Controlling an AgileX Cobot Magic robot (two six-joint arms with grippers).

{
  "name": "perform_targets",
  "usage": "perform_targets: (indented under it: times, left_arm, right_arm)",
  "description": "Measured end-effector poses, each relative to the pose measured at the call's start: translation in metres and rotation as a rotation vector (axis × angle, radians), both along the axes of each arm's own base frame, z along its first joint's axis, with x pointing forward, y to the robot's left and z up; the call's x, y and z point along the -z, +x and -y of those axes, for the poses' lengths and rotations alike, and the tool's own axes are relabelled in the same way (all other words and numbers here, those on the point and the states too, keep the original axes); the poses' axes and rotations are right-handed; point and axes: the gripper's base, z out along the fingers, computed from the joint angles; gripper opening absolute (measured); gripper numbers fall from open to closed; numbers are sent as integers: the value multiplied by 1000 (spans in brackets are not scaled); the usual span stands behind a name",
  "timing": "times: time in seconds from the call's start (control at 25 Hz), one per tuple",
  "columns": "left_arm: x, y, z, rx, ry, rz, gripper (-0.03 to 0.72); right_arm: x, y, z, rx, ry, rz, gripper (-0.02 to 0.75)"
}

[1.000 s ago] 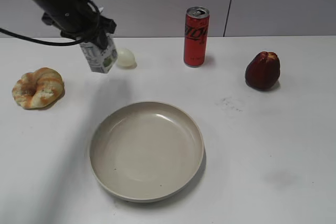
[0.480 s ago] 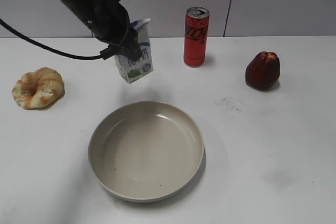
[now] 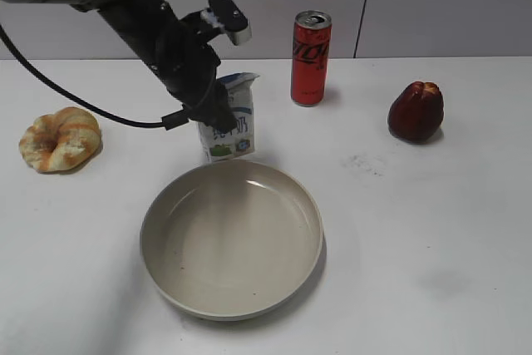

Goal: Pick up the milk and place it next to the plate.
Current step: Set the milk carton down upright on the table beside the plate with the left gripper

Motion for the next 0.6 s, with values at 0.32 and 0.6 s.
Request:
perform_targets:
  times: [0.32, 0.6]
  left_arm:
    - [17, 1, 1, 64, 28, -15, 302]
    - [16, 1, 2, 62, 21, -15, 459]
  right_arm:
    - [0, 0, 0, 0, 0, 0, 466]
    - [0, 0, 0, 0, 0, 0, 466]
